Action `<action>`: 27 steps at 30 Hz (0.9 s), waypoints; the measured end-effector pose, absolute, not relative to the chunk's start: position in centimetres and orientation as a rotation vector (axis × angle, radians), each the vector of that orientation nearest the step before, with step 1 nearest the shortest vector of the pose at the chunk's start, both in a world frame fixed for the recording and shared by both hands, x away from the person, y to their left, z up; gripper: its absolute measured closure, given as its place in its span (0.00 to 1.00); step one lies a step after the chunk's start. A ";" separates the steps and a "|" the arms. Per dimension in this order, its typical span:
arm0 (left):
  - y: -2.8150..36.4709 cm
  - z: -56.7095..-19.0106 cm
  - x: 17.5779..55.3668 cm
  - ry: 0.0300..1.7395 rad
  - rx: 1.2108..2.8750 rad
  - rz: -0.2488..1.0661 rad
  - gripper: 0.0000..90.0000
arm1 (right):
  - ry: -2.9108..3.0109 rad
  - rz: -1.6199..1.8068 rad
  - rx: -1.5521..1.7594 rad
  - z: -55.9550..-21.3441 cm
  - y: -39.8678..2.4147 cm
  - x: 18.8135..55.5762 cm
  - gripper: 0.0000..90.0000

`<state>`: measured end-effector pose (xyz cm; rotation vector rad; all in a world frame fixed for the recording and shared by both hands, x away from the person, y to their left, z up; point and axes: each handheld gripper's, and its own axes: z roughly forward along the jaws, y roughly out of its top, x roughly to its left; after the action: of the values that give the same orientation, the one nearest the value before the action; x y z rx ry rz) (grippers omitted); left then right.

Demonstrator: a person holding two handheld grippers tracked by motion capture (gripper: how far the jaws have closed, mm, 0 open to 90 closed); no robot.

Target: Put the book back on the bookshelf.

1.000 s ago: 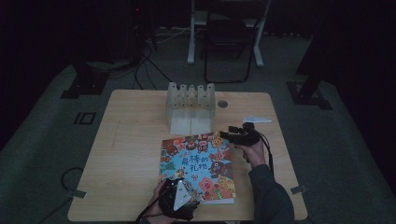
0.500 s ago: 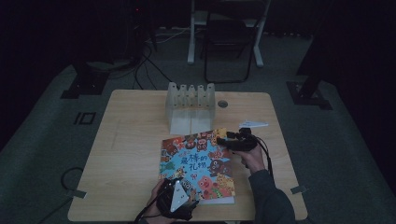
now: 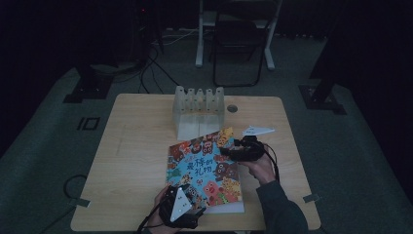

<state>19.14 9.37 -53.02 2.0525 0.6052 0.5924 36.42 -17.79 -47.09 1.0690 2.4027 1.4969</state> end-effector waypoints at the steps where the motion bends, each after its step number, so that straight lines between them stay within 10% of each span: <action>1: 9.4 -53.0 19.1 0.605 2.045 0.586 0.14 | 2.412 1.490 1.065 -46.9 -17.6 36.3 0.42; 27: 10.2 -53.0 19.4 0.575 2.027 0.499 0.20 | 2.535 1.518 1.208 -46.9 -17.1 36.8 0.65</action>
<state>19.42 10.16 -53.01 2.0267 0.5754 0.4993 36.83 -17.12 -46.88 1.2084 2.5347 1.5181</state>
